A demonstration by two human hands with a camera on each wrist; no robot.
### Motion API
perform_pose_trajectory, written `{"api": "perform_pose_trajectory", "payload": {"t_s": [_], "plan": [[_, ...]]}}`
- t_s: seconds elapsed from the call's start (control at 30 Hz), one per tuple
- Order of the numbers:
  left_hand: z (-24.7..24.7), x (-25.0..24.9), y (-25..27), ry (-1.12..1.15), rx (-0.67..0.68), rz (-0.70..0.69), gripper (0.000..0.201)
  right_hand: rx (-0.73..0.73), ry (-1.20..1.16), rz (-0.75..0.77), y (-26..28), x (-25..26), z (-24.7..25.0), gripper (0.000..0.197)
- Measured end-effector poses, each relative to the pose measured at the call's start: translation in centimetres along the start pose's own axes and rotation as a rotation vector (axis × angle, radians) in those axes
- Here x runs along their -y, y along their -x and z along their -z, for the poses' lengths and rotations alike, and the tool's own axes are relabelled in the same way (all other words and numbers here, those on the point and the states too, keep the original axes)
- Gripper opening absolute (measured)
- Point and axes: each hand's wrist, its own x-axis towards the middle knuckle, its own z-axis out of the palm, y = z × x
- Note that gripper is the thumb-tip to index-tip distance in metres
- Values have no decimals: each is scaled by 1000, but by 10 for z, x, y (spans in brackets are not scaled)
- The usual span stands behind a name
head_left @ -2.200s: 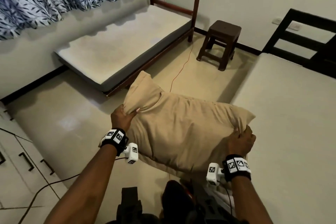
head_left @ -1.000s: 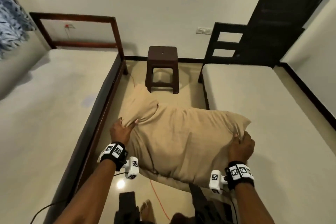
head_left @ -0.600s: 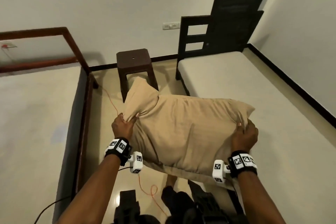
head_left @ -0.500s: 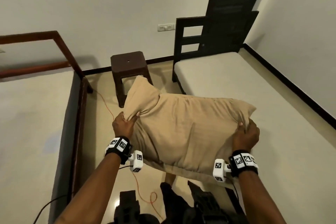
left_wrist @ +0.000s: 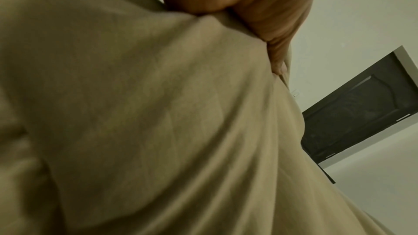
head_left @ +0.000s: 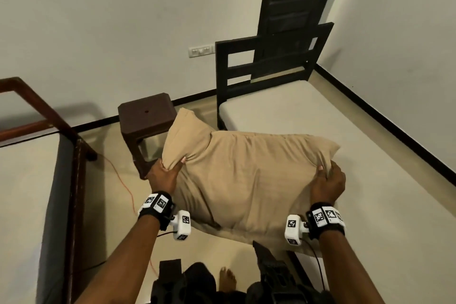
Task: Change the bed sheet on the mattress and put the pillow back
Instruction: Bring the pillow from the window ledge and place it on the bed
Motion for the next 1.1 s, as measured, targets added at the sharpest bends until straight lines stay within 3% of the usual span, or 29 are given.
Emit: {"api": "perform_pose_trajectory", "payload": {"t_s": [0.2, 0.33, 0.7, 0.87, 1.1], "plan": [[-64, -24, -78, 52, 29, -11, 73, -50, 34, -38, -62, 3, -53, 46], [-117, -41, -136, 53, 84, -16, 63, -90, 65, -68, -107, -1, -92, 47], [-263, -110, -303, 100, 245, 42, 65, -144, 153, -170, -240, 14, -210, 53], [-320, -141, -354, 75, 262, 36, 68, -158, 172, -202, -297, 11, -250, 50], [-429, -167, -412, 70, 289, 36, 53, -105, 195, -260, -392, -34, -313, 53]]}}
